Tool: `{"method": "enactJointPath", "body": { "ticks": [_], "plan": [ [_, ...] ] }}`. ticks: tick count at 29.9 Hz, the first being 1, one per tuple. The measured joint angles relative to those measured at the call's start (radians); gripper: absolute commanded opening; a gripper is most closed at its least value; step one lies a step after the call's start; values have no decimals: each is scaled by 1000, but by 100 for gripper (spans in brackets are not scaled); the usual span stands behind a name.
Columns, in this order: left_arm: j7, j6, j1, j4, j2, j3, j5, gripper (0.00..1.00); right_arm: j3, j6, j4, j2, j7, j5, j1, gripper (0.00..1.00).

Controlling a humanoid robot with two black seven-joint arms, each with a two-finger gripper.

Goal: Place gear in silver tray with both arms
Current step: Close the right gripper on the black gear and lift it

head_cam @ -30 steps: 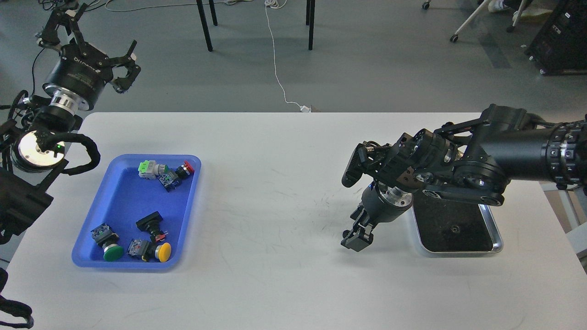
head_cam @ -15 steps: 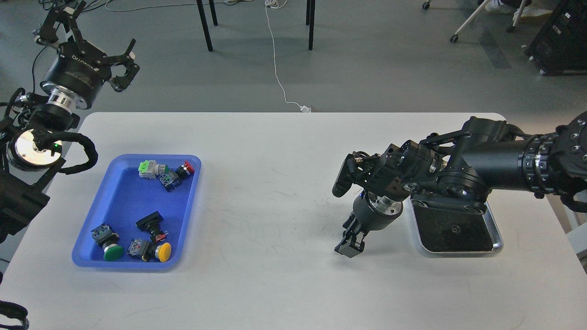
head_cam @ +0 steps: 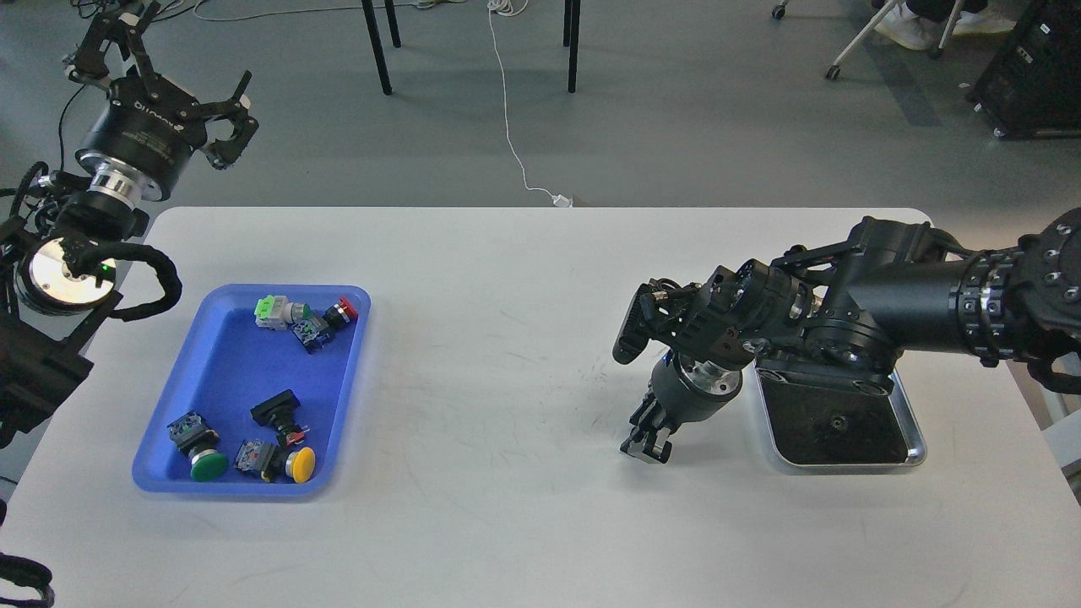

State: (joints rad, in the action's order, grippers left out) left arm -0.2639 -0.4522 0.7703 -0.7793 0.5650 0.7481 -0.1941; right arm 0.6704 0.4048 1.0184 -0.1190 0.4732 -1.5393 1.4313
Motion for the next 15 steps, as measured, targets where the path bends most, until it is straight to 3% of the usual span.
{"method": "enactJointPath", "body": {
  "ticks": [15],
  "plan": [
    [0, 2, 1, 0, 11, 3, 1, 98, -1, -5, -12, -24, 6, -27, 60, 18]
  ]
}}
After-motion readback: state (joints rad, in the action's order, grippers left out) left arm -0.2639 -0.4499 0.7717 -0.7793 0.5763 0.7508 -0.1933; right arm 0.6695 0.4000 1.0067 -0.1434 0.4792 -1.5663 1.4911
